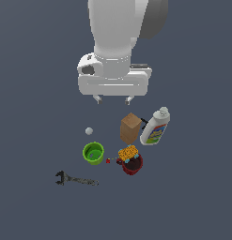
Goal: Pick up a designated object from a clutter of objects.
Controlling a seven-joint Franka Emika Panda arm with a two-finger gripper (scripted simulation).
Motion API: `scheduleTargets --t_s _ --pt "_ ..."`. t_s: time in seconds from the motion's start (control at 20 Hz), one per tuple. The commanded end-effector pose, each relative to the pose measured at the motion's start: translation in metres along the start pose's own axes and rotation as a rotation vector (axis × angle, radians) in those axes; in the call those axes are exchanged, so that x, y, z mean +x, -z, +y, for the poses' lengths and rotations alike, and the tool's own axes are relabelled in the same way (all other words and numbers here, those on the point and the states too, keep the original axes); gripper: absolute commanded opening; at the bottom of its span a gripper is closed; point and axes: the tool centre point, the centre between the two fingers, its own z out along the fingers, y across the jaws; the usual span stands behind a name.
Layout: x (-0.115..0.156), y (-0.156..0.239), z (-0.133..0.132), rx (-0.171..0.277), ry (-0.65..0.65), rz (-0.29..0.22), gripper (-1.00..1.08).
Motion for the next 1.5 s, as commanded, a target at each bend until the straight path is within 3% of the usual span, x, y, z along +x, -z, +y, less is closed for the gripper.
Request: scheduleTargets --t_s 0.0,0.8,1.45 --pt "0.0 0.0 0.0 0.0 0.0 0.0 1.0" --pt "0.0 0.004 0.004 -0.02 0.045 0.012 1.0" --pt "0.001 -0.069 0.042 0.0 0.022 0.008 1.0"
